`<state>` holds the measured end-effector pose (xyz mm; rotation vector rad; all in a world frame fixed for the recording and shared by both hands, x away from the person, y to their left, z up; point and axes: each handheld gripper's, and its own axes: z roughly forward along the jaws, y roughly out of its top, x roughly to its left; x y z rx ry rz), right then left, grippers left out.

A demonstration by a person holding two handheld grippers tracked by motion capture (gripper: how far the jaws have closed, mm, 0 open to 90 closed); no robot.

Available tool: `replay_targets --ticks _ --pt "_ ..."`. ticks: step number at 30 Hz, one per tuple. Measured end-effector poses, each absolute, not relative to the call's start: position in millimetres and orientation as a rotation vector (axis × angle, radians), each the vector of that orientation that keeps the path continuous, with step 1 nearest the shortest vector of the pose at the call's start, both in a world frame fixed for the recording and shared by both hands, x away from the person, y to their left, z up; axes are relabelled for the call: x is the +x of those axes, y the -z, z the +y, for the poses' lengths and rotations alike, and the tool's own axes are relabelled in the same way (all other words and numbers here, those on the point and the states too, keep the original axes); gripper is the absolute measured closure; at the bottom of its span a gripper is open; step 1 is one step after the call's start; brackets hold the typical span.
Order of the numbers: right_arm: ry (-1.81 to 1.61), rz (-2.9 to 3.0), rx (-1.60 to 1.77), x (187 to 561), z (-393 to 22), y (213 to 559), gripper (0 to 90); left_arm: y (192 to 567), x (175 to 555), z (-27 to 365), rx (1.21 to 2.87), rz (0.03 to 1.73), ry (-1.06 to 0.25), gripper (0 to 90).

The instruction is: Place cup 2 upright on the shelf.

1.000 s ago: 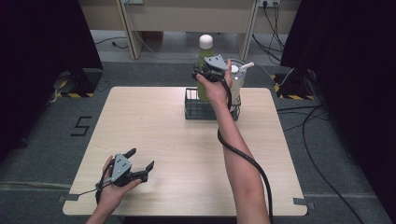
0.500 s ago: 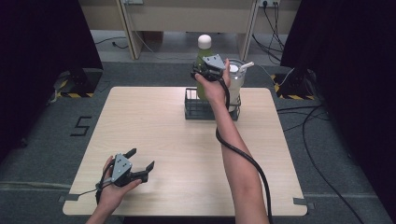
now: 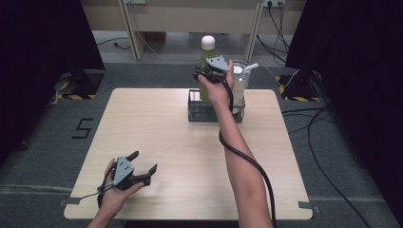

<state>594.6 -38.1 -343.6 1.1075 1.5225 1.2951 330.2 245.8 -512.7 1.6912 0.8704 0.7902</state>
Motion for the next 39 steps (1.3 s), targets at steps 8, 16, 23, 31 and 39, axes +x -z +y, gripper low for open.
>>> replay_targets --ticks 8,16,23,31,39 --pt "-1.291 1.512 1.109 594 -37 342 23.5 513 330 246 1.691 0.870 -0.789 14.0" --pt "-1.299 1.509 1.095 592 -32 340 23.5 513 330 246 1.692 0.869 -0.789 14.0" --pt "-1.294 1.526 1.099 594 -25 344 23.5 512 330 246 1.690 0.870 -0.789 14.0" --pt "-1.296 1.532 1.101 595 -20 346 23.5 512 330 246 1.690 0.867 -0.789 14.0" --pt "-1.289 1.545 1.104 597 -18 350 23.5 512 330 246 1.690 0.866 -0.789 14.0"
